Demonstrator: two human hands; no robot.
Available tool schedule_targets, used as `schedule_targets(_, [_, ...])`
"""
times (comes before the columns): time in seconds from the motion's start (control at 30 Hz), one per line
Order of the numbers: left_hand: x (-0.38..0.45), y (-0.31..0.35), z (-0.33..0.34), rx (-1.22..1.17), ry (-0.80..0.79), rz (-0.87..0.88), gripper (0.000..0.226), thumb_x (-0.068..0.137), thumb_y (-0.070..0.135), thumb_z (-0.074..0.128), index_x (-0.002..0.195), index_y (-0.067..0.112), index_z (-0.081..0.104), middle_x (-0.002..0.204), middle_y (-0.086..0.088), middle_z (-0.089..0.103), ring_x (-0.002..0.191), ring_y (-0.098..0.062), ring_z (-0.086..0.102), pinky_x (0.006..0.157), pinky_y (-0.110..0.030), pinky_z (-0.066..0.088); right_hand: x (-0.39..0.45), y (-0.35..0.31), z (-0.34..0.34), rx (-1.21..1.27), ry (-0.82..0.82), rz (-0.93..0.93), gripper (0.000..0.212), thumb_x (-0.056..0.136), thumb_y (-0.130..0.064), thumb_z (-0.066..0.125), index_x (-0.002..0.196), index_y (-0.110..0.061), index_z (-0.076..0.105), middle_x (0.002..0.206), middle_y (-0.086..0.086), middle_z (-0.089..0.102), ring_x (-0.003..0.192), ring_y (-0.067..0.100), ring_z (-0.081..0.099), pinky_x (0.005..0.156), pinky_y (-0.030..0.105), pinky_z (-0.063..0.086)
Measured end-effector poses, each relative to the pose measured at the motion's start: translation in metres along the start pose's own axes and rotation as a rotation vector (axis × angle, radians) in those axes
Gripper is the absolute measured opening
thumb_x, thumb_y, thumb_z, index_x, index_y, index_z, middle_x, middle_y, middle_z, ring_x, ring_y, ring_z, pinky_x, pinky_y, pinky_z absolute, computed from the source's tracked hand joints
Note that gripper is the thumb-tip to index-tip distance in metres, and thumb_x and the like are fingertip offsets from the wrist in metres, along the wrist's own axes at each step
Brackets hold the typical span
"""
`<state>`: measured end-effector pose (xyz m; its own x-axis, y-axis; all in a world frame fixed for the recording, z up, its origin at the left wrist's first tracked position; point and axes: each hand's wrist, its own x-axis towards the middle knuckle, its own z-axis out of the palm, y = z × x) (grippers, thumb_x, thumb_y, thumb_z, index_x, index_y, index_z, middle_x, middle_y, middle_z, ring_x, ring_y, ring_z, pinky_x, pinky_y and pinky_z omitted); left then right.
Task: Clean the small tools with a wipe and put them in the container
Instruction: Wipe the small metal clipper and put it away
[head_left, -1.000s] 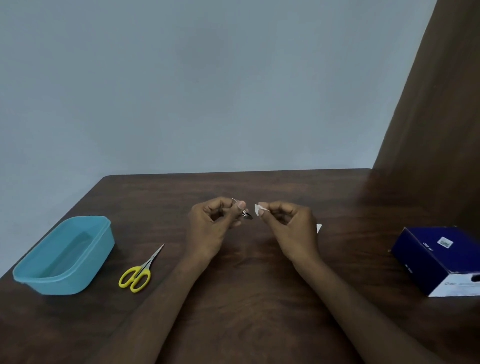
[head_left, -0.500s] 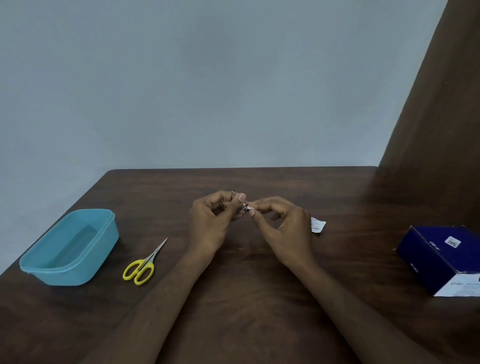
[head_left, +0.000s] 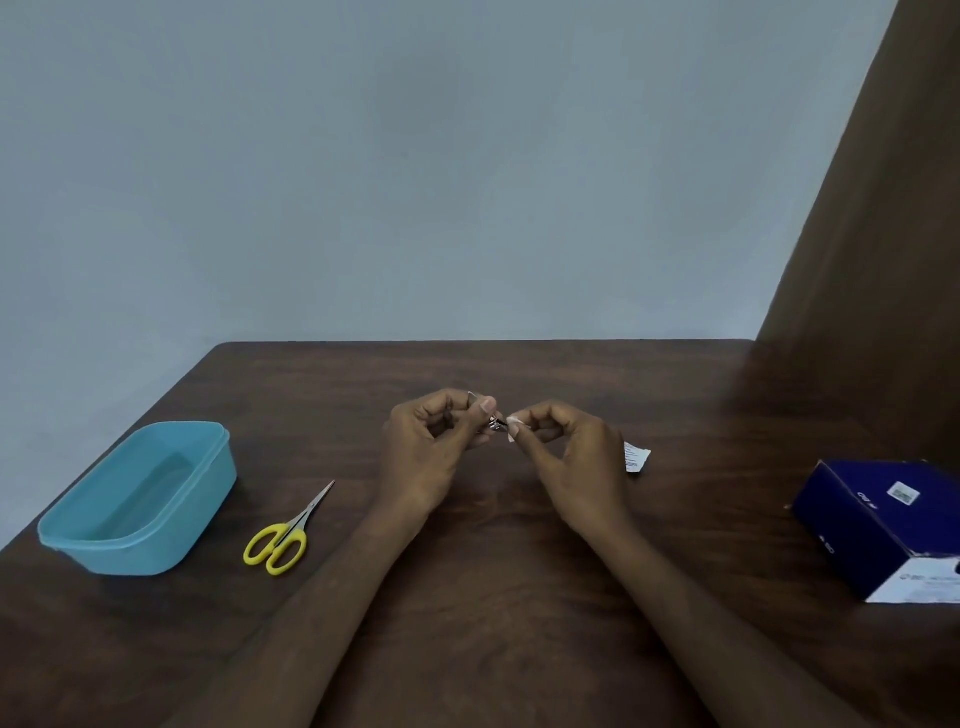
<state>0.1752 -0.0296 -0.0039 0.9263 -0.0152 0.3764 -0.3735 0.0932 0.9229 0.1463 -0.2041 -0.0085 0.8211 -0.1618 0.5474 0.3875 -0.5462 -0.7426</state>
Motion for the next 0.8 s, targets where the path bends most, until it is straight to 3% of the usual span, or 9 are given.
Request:
schedule_targets(0.07, [0.0,-0.001,0.0,0.006,-0.011,0.005,0.019,0.094,0.023,0.08,0.088,0.005,0.081,0.087,-0.014,0.08,0.086,-0.022,0.079,0.085,-0.04,0.067,-0.001,-0.003,0.001,-0.031,0.02,-0.085,0.005,0.094,-0.029,0.08,0.09,-0.03,0.078,0.086,-0.02,0.075,0.081,0.006,0.07,0.069,0.024,0.046])
schedule_targets(0.17, [0.001,0.0,-0.002,-0.013,-0.006,0.01,0.02,0.092,0.027,0.081,0.088,0.007,0.081,0.086,-0.011,0.08,0.085,-0.022,0.079,0.088,-0.044,0.066,-0.005,-0.008,0.001,-0.041,0.023,-0.183,0.006,0.095,-0.024,0.079,0.095,-0.03,0.079,0.092,-0.02,0.074,0.087,0.005,0.068,0.079,0.029,0.05])
schedule_targets(0.33, [0.0,0.001,-0.001,0.001,-0.03,0.005,0.019,0.094,0.025,0.079,0.09,0.007,0.082,0.089,-0.011,0.082,0.086,-0.021,0.08,0.083,-0.038,0.067,-0.001,0.001,0.0,-0.132,0.039,-0.103,0.011,0.09,-0.024,0.083,0.091,-0.034,0.078,0.089,-0.025,0.076,0.087,0.004,0.07,0.083,0.04,0.056])
schedule_targets(0.47, [0.002,-0.002,-0.001,0.001,-0.039,-0.001,0.018,0.091,0.028,0.081,0.088,0.011,0.082,0.083,-0.01,0.081,0.08,-0.021,0.079,0.082,-0.037,0.067,-0.005,-0.009,-0.002,-0.17,0.084,-0.262,0.01,0.092,-0.023,0.08,0.095,-0.032,0.078,0.094,-0.022,0.075,0.091,0.015,0.066,0.082,0.046,0.053])
schedule_targets(0.67, [0.003,-0.003,0.0,-0.011,-0.026,0.0,0.015,0.094,0.021,0.08,0.091,0.006,0.081,0.086,-0.012,0.082,0.081,-0.019,0.079,0.08,-0.031,0.065,-0.004,-0.002,0.001,-0.202,0.047,-0.181,0.01,0.092,-0.024,0.078,0.095,-0.033,0.074,0.097,-0.02,0.072,0.094,0.013,0.06,0.084,0.048,0.052])
schedule_targets(0.8, [0.003,-0.003,0.0,-0.023,-0.037,0.005,0.016,0.091,0.026,0.081,0.088,0.01,0.081,0.083,-0.011,0.081,0.08,-0.019,0.078,0.081,-0.034,0.066,-0.005,-0.005,-0.001,-0.193,0.021,-0.263,0.012,0.093,-0.022,0.077,0.097,-0.032,0.074,0.101,-0.018,0.07,0.098,0.014,0.06,0.085,0.046,0.051])
